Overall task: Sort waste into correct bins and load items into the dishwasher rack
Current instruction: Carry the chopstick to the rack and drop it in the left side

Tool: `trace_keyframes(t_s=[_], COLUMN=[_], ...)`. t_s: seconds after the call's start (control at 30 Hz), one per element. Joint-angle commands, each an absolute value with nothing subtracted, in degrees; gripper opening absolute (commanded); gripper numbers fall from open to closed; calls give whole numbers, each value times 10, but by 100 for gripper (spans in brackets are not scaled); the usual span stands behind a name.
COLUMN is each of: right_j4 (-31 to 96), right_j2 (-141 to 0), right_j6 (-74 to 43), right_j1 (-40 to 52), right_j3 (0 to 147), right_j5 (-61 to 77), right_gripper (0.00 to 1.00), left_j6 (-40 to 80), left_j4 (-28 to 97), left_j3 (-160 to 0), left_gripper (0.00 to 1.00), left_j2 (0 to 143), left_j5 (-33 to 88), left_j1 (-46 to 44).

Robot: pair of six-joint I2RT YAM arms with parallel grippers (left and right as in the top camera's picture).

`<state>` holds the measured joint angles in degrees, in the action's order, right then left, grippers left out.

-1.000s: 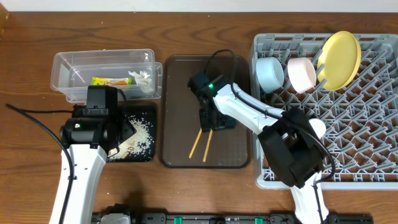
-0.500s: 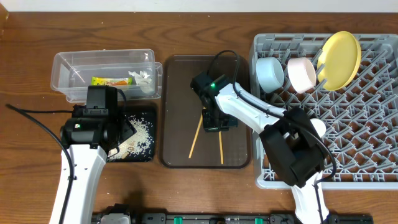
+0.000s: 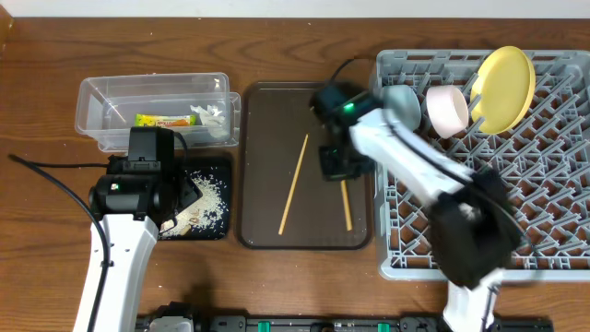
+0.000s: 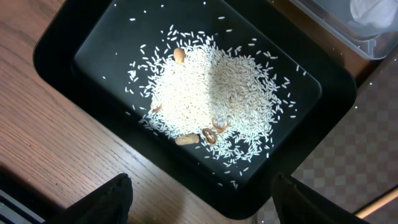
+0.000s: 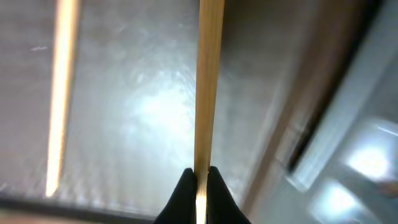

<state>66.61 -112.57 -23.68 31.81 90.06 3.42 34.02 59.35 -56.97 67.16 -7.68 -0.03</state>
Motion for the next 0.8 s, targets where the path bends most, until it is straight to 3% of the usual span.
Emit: trace_keyframes(t_s=[0.0,0.3,0.67,0.77], right_j4=[695,791,717,693], right_j2=[-1052,-1016,-1016,-1016], right_j6=[-164,-158,-162,-162], right_j1=[289,212,188,191], right_j3=[919,910,804,791], right_j5=[33,-32,3,3], right_gripper=[1,1,2,13], left_j6=[331,331,331,331], left_j4=[594,591,588,586], left_j3=[-565,-565,-565,-565], left_gripper=[74,74,75,74], left_j2=[666,666,666,666], left_j5=[-82,-82,-82,-82], left_j1=[3,3,3,3])
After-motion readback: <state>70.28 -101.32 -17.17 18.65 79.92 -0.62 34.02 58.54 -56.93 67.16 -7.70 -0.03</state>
